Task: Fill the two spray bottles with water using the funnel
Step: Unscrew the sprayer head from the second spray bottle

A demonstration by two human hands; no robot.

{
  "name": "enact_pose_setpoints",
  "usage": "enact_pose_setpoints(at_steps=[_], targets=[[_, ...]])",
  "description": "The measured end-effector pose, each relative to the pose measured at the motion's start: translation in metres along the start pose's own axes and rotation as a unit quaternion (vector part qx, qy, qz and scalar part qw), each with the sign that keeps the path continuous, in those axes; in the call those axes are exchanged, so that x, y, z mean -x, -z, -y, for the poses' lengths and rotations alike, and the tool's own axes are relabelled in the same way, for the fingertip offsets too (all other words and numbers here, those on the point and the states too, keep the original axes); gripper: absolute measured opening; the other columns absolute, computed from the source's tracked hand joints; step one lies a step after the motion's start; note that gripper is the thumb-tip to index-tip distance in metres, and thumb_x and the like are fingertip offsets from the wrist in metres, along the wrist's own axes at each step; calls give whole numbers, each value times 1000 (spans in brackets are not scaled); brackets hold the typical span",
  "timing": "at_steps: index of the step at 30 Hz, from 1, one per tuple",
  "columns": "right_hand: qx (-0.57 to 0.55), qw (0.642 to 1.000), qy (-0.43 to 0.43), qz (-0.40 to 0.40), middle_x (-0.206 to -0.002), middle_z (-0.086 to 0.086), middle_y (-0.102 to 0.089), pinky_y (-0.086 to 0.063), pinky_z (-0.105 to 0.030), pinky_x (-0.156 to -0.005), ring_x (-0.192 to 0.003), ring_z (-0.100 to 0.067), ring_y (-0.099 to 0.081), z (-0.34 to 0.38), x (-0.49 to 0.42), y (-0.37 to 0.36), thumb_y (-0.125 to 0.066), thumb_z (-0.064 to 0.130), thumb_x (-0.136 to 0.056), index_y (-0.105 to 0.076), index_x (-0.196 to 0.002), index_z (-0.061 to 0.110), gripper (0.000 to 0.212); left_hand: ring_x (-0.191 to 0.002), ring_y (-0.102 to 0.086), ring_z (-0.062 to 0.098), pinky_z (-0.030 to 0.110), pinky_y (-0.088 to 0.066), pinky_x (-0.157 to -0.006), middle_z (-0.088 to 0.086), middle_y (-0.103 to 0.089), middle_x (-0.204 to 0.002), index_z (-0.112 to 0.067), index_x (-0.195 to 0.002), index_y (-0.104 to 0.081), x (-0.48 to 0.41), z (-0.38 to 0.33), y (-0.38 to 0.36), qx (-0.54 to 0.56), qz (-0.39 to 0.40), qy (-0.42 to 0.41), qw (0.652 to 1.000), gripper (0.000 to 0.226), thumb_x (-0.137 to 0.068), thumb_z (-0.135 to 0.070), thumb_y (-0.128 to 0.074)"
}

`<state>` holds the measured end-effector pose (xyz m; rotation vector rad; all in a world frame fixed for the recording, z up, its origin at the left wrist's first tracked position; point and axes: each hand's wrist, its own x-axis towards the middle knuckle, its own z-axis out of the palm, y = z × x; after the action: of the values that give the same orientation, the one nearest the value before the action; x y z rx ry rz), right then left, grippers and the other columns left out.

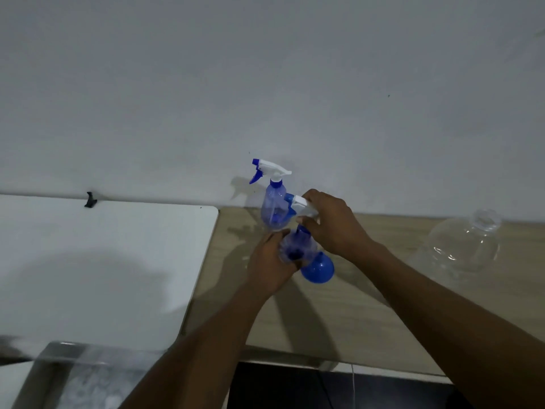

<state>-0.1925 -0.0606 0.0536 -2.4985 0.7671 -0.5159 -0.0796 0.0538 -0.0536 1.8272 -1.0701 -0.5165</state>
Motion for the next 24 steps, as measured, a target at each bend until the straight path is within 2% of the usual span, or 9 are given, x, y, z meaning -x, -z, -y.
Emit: enact_pose_setpoints(at_steps=[3, 6, 9, 11, 13, 15, 18, 20, 24], targets=[[-5, 999, 27, 16, -103, -5, -65, -45, -35, -73, -89, -23, -59, 8, 22, -25, -67, 16, -90, -58, -114, 15, 25, -95, -63, 9, 34, -55, -86, -8, -63, -110, -30, -117, -61, 34, 16, 8, -27, -18, 29, 999, 65, -59, -42, -89], [-2, 998, 42, 41, -106, -7, -64, -44, -35, -76, -94, -27, -59, 10, 42, -50, -66, 15, -89, -58, -114, 14, 27, -98, -64, 13, 39, -54, -87, -3, -63, -114, -25, -122, -62, 61, 37, 10, -42, -21, 35, 998, 73, -56, -46, -84], [3, 997, 50, 56, -109, -7, -62, -46, -38, -82, -97, -26, -57, 12, 57, -63, -64, 14, -90, -58, -116, 12, 26, -102, -61, 9, 35, -52, -90, -4, -63, -118, -26, -125, -60, 77, 48, 8, -64, -5, 45, 997, 70, -61, -42, -85], [7, 997, 52, 63, -111, -4, -60, -44, -34, -83, -100, -23, -55, 13, 64, -68, -62, 18, -93, -57, -118, 14, 26, -105, -58, 9, 32, -50, -93, -5, -61, -120, -25, -127, -59, 82, 52, 4, -71, 3, 46, 996, 69, -65, -39, -86], [24, 996, 57, 65, -112, -1, -58, -43, -31, -82, -99, -19, -53, 13, 70, -71, -61, 26, -94, -55, -120, 16, 28, -105, -58, 9, 28, -48, -92, -7, -60, -119, -25, -127, -58, 84, 54, 1, -77, 12, 56, 995, 68, -67, -40, -86], [69, 993, 76, 53, -107, -1, -59, -46, -33, -79, -93, -20, -53, 13, 73, -75, -63, 32, -91, -55, -117, 16, 31, -105, -58, 8, 25, -47, -91, -9, -60, -117, -26, -125, -58, 84, 56, -1, -83, 15, 57, 995, 67, -67, -43, -86], [116, 990, 71, 47, -104, -5, -60, -44, -32, -77, -91, -22, -54, 14, 71, -78, -62, 27, -92, -53, -114, 14, 27, -105, -57, 7, 22, -45, -91, -7, -61, -118, -25, -127, -58, 85, 58, -1, -86, 18, 51, 995, 68, -68, -43, -85], [84, 992, 68, 61, -108, -5, -58, -42, -30, -79, -94, -20, -51, 15, 69, -78, -62, 21, -92, -52, -114, 14, 25, -105, -57, 6, 22, -45, -92, -8, -61, -118, -26, -129, -57, 85, 59, -1, -94, 21, 47, 994, 68, -69, -44, -84], [6, 987, 89, 135, -109, 1, -55, -48, -39, -83, -96, -18, -49, 6, 67, -72, -64, 17, -88, -49, -116, 20, 33, -102, -59, 6, 27, -50, -90, -8, -63, -114, -26, -126, -61, 85, 63, 0, -83, 16, 51, 995, 68, -65, -46, -85]])
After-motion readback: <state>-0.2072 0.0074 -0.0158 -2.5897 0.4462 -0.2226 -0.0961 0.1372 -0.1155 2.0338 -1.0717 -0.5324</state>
